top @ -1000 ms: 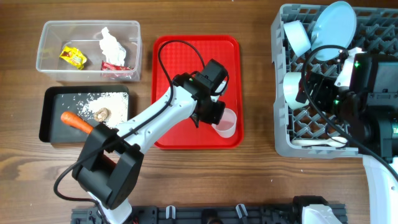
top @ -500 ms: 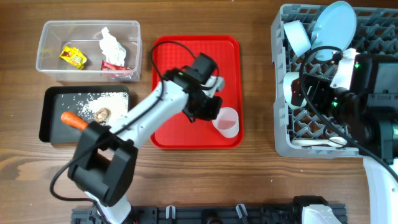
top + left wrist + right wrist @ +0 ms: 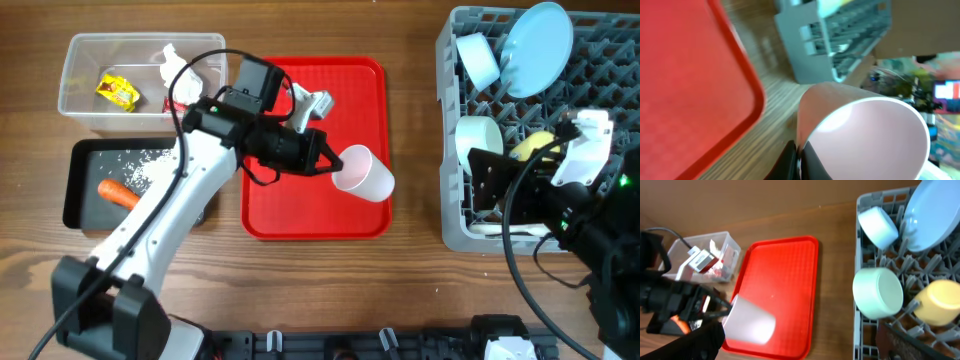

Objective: Sort waste into correct bins and load items into the dishwasher rack
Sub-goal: 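Grasp the pink cup with the left gripper and lift it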

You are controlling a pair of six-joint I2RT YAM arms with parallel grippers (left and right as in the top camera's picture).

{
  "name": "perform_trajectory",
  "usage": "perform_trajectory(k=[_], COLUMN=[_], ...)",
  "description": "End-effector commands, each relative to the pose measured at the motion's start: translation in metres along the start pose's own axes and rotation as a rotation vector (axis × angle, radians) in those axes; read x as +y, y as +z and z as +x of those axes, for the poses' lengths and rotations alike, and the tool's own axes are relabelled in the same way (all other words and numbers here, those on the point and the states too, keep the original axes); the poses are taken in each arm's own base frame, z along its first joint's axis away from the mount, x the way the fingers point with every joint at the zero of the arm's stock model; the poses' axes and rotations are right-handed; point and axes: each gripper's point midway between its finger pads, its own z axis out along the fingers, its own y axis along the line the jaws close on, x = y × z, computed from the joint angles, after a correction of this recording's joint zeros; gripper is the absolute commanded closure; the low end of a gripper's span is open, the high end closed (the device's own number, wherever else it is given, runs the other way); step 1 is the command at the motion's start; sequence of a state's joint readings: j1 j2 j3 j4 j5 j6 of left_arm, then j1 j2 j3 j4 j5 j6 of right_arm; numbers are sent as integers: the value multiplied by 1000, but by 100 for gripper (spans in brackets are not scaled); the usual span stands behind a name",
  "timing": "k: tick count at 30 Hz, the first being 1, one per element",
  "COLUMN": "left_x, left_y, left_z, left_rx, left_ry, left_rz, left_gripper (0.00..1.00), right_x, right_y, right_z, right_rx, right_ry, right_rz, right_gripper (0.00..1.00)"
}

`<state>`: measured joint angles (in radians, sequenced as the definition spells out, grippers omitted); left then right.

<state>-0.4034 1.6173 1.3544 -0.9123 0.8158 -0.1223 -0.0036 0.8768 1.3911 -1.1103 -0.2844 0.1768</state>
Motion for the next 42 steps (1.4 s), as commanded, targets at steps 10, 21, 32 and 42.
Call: perform_trajectory(k=[10, 21, 32, 42], left_x=[-69, -67, -83, -91], left_y=[-14, -54, -105, -112], left_z=[1, -47, -63, -73], left_rx=[-40, -233, -315, -349], left_ry=[287, 380, 479, 519], left_rz=[297, 369, 543, 543], left_gripper=[96, 96, 96, 96], right_x=[36, 84, 107, 109], right_y=[22, 67, 92, 115], right_z=[-4, -6, -26, -15], right_rx=[67, 167, 63, 96], right_ry=[-41, -166, -203, -185], right_rz=[-247, -729, -1325, -1358], right_gripper=[0, 0, 0, 0])
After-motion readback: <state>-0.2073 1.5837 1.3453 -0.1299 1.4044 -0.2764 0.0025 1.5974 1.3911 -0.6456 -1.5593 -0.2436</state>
